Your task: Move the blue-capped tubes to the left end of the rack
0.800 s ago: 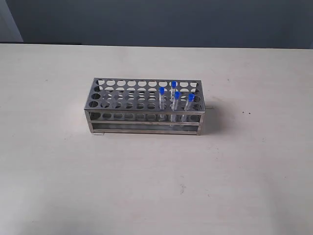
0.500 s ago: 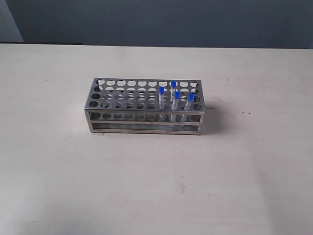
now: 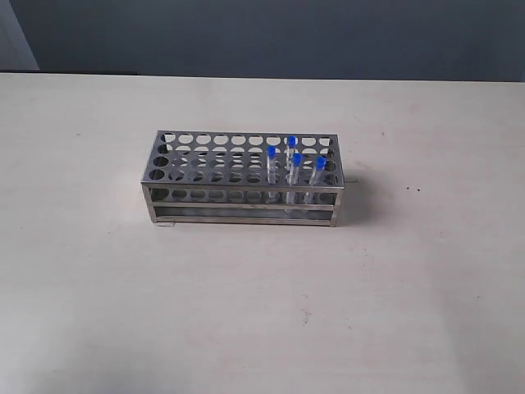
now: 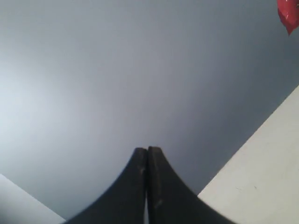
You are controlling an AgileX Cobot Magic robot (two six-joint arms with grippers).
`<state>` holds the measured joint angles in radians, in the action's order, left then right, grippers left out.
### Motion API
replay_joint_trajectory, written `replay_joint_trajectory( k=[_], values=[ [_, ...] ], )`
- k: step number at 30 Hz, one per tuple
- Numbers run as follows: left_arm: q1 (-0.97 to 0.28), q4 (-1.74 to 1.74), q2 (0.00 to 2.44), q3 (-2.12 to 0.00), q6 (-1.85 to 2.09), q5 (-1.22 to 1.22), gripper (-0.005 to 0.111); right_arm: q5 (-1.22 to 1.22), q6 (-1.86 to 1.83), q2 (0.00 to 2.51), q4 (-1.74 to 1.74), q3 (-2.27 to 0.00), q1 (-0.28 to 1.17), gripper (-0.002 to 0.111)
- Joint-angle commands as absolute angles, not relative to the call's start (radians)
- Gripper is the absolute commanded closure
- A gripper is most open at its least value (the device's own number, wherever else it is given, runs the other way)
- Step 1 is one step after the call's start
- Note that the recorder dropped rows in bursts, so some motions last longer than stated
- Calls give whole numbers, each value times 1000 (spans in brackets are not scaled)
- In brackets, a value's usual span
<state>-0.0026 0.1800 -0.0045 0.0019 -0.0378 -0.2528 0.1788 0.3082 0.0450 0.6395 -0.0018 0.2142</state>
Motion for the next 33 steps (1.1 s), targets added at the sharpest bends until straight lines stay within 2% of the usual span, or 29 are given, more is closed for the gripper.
replay_joint_trajectory(
  k=[1, 3, 7, 10, 16, 22, 28, 31, 33],
  values=[
    [-9, 178, 0, 0, -41, -239, 106, 302, 328, 55, 341, -101, 210, 108],
    [-9, 178, 0, 0, -41, -239, 106, 297, 328, 169, 60, -301, 210, 109],
    [-9, 178, 0, 0, -41, -239, 106, 295, 346, 639, -423, -764, 210, 109],
    [-9, 178, 0, 0, -41, -239, 106, 307, 432, 860, -501, -891, 210, 109],
    [-9, 178, 0, 0, -41, -239, 106, 446, 508, 1181, -661, -777, 273, 109],
    [-9, 178, 0, 0, -41, -239, 106, 911, 425, 1460, -524, -498, 317, 109],
    [-9, 178, 0, 0, -41, -239, 106, 959, 385, 1659, -729, -465, 328, 107],
    [-9, 178, 0, 0, -41, -239, 106, 1049, 352, 1739, -819, -465, 328, 90],
    [-9, 178, 0, 0, -41, -239, 106, 1110, 336, 1770, -841, -465, 328, 72]
  ],
)
